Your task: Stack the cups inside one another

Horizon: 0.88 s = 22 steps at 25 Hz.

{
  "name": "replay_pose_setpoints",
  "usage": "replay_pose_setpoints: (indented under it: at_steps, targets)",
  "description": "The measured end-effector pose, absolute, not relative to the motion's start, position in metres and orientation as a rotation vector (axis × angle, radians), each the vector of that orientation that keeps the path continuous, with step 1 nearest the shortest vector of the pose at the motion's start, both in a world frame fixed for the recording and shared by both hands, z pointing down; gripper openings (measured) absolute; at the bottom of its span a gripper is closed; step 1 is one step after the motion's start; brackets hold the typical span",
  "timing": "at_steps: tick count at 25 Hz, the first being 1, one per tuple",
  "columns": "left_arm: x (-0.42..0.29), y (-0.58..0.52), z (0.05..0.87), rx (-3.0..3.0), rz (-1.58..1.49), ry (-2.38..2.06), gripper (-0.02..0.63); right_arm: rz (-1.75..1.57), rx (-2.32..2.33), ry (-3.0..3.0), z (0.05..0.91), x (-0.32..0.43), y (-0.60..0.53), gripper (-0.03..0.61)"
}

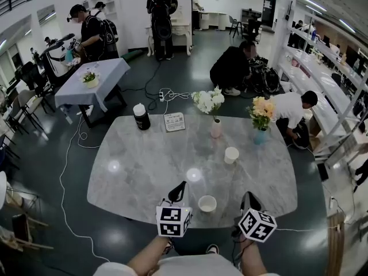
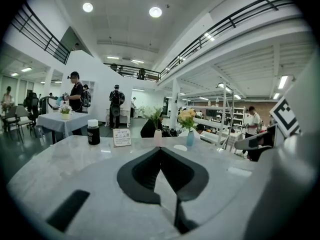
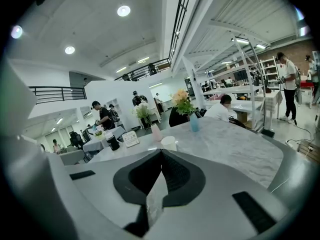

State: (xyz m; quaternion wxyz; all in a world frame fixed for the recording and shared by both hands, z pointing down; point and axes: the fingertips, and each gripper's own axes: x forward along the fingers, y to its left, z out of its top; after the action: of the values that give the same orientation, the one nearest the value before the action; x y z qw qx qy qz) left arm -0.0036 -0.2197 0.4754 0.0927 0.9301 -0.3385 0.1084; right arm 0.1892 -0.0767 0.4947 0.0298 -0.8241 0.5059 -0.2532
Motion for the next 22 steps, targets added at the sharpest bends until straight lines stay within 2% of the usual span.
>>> replay_pose_setpoints:
  at_steps: [22]
  targets:
    - [-0.015, -0.224, 0.488, 2.714, 0.377, -1.030, 0.009, -0.771, -2.514, 1.561, 0.495, 0.199, -0.084, 0.007]
